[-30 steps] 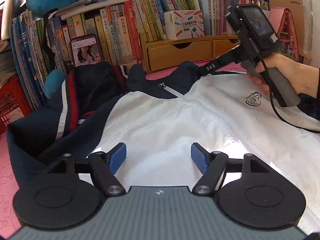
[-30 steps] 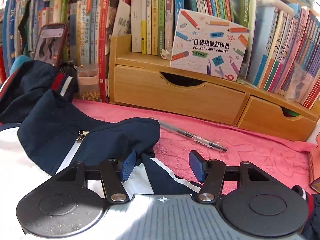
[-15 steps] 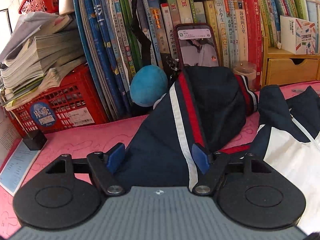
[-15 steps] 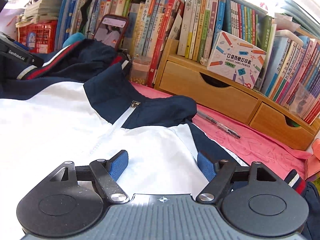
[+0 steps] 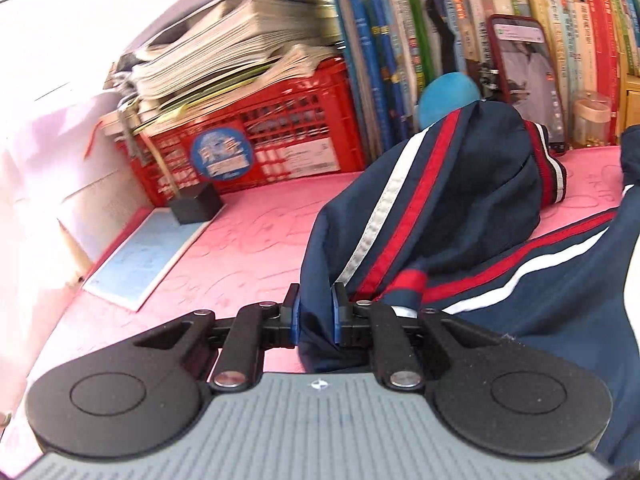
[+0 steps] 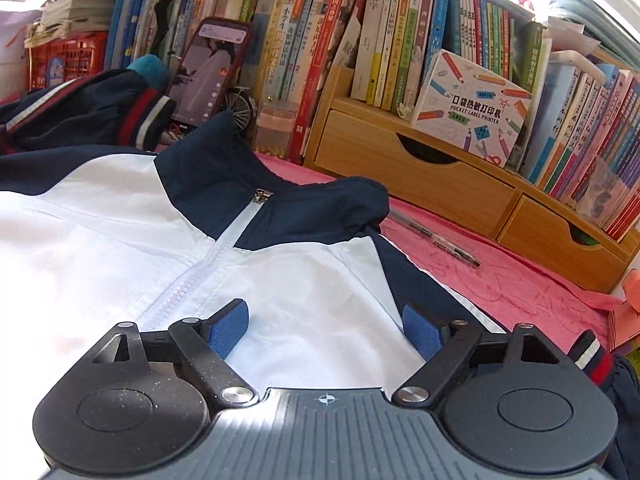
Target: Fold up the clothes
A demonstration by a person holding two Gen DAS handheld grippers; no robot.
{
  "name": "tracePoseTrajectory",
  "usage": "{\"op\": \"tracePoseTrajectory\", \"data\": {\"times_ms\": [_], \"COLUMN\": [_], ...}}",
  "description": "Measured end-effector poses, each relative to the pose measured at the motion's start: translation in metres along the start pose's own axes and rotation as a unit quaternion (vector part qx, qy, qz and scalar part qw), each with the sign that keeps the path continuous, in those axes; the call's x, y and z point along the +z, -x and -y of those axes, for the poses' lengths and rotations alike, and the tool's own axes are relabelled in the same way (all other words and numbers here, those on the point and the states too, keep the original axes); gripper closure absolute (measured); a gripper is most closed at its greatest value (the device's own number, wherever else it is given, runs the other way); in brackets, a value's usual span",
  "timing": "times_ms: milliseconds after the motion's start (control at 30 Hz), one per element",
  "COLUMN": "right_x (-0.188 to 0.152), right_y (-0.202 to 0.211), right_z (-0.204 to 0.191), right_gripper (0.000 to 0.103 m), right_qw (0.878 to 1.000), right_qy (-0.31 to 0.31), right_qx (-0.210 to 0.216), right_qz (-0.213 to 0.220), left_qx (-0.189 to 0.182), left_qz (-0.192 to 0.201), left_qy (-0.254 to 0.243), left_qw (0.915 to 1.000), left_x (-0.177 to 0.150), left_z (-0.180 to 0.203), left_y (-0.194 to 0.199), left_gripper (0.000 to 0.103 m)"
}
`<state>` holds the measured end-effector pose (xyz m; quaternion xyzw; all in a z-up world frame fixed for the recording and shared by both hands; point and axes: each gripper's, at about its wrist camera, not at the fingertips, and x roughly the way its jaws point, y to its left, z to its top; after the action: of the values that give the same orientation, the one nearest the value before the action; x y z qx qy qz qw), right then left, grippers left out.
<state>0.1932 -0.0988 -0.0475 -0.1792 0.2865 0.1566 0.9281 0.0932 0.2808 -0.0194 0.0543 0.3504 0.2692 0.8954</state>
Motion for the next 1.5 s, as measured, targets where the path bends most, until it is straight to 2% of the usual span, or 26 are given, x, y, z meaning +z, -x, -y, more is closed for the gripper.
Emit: {"op": "tracePoseTrajectory", "data": {"times_ms": [167, 233, 300, 367, 433, 533, 600, 667, 700, 733, 800, 867, 933, 1000, 1100, 1167, 1233, 1300, 1367, 1400, 1467, 1500], "right_x": [0.0, 0.001, 0.001, 0.001, 0.001, 0.002, 0.002, 0.002, 0.001, 0.002, 0.002, 0.002, 0.002, 0.002, 0.001, 0.0, -0.001, -0.001, -0.002, -0.002, -0.002, -0.002], "right_y": [-0.001, -0.002, -0.001, -0.002, -0.002, -0.002, -0.002, -0.001, -0.001, -0.001, -0.002, -0.004, -0.005, -0.008, -0.01, -0.01, -0.009, -0.008, -0.007, -0.006, -0.005, -0.005], "right_z": [0.003, 0.004, 0.004, 0.005, 0.004, 0.003, 0.002, 0.001, 0.001, 0.001, 0.003, 0.006, 0.009, 0.013, 0.018, 0.016, 0.011, 0.002, -0.004, -0.006, -0.01, -0.01], "right_gripper": [0.015, 0.014, 0.013, 0.013, 0.013, 0.012, 0.011, 0.01, 0.01, 0.009, 0.007, 0.005, 0.001, 0.0, 0.0, 0.0, 0.0, 0.0, 0.0, 0.0, 0.0, 0.0], "right_qw": [1.0, 1.0, 1.0, 1.0, 1.0, 1.0, 1.0, 1.0, 1.0, 1.0, 1.0, 1.0, 1.0, 1.0, 0.999, 0.999, 1.0, 1.0, 0.999, 0.999, 0.998, 0.998], "right_qy": [-0.004, -0.005, -0.006, -0.006, -0.004, 0.0, 0.003, 0.006, 0.006, 0.005, 0.001, -0.005, -0.011, -0.021, -0.034, -0.032, -0.017, 0.006, 0.021, 0.027, 0.036, 0.039], "right_qx": [0.005, 0.005, 0.005, 0.004, 0.002, -0.004, -0.008, -0.012, -0.013, -0.013, -0.012, -0.009, -0.006, 0.0, 0.009, 0.006, -0.006, -0.024, -0.037, -0.042, -0.05, -0.052], "right_qz": [-0.002, -0.002, -0.003, -0.003, -0.003, -0.002, -0.001, -0.001, -0.001, -0.001, -0.003, -0.005, -0.007, -0.009, -0.011, -0.008, -0.002, 0.007, 0.013, 0.016, 0.02, 0.021], "left_qx": [-0.004, -0.021, -0.053, -0.066, -0.062, -0.067, -0.063, -0.068, -0.073, -0.077, -0.087, -0.099, -0.121, -0.154, -0.221, -0.259, -0.304, -0.341, -0.375, -0.383, -0.387, -0.386], "left_qz": [-0.022, -0.009, 0.022, 0.054, 0.058, 0.02, -0.029, -0.077, -0.085, -0.078, -0.064, -0.033, 0.02, 0.052, 0.098, 0.112, 0.111, 0.091, 0.067, 0.063, 0.07, 0.08], "left_qy": [0.033, 0.036, 0.048, 0.07, 0.092, 0.11, 0.114, 0.121, 0.128, 0.133, 0.145, 0.151, 0.128, 0.108, 0.044, -0.011, -0.075, -0.133, -0.2, -0.224, -0.249, -0.24], "left_qw": [0.9992, 0.9991, 0.9972, 0.9939, 0.9921, 0.9914, 0.9911, 0.9873, 0.9854, 0.9849, 0.9835, 0.9831, 0.9841, 0.9807, 0.9692, 0.9592, 0.9432, 0.9263, 0.9026, 0.8939, 0.8851, 0.887], "left_x": [-0.019, -0.022, -0.02, -0.011, 0.004, 0.026, 0.034, 0.038, 0.036, 0.034, 0.03, 0.033, 0.04, 0.046, 0.045, 0.037, 0.022, 0.001, -0.026, -0.036, -0.048, -0.045], "left_z": [-0.04, -0.045, -0.05, -0.06, -0.069, -0.076, -0.072, -0.066, -0.063, -0.061, -0.055, -0.051, -0.045, -0.038, -0.011, 0.014, 0.048, 0.078, 0.107, 0.115, 0.119, 0.113], "left_y": [0.007, 0.019, 0.034, 0.043, 0.035, -0.004, -0.037, -0.066, -0.073, -0.073, -0.07, -0.05, -0.015, 0.018, 0.078, 0.109, 0.136, 0.15, 0.165, 0.171, 0.186, 0.19], "left_gripper": [0.078, 0.078, 0.079, 0.071, 0.042, 0.03, 0.023, 0.022, 0.034, 0.053, 0.1, 0.1, 0.1, 0.1, 0.1, 0.099, 0.095, 0.092, 0.09, 0.088, 0.088, 0.088]}}
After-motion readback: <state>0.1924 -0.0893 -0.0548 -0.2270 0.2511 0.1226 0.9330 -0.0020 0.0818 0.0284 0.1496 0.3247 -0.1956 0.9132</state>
